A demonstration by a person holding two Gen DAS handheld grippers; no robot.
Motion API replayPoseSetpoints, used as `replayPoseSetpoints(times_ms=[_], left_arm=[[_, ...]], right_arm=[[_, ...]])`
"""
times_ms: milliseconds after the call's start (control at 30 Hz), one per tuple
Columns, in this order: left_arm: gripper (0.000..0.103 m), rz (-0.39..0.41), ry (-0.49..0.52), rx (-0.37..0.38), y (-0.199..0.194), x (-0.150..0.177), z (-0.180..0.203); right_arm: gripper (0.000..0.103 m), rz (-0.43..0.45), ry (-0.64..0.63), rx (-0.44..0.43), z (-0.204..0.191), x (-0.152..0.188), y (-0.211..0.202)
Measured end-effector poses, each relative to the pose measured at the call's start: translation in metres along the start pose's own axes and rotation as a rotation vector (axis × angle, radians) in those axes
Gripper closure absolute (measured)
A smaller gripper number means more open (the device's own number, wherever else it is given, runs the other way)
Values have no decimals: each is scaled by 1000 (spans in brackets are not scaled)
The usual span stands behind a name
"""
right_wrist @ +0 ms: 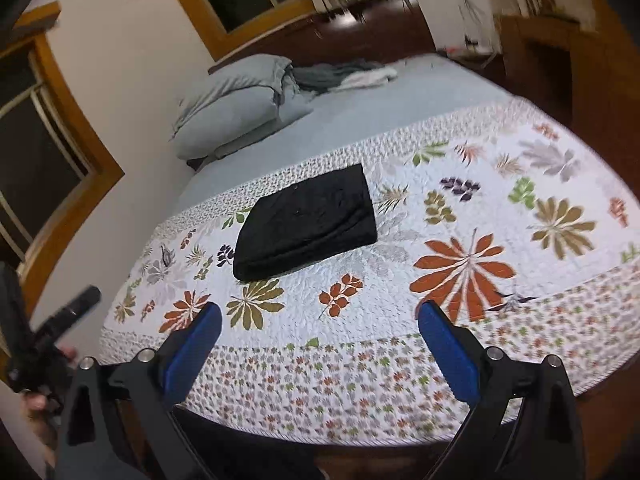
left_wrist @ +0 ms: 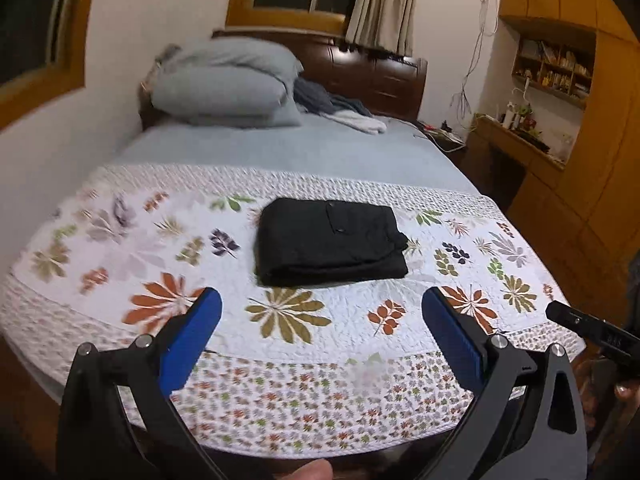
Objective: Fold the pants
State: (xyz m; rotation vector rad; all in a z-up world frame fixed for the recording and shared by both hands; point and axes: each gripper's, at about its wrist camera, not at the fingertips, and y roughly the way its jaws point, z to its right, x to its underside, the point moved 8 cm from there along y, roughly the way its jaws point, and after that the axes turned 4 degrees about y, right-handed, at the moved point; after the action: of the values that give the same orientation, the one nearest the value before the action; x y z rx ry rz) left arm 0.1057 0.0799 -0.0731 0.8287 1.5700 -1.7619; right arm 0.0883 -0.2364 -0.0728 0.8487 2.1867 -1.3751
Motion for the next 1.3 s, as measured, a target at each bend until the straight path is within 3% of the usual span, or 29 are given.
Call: replayPoseSetpoints(times_ms=[300, 733, 1033, 1300], left_arm=[[3, 0, -5, -98, -64, 8, 18], [3, 59, -29, -105, -122, 10, 35], [3, 43, 4, -129, -127, 20, 49], [3, 14, -19, -140, -116, 24, 44]], right_arm=[[4, 81, -179, 26, -56, 13, -65], [4, 118, -268, 26, -93, 30, -110], [4, 142, -311, 54, -101, 36, -125], [4, 120, -322, 22, -105, 32, -109]])
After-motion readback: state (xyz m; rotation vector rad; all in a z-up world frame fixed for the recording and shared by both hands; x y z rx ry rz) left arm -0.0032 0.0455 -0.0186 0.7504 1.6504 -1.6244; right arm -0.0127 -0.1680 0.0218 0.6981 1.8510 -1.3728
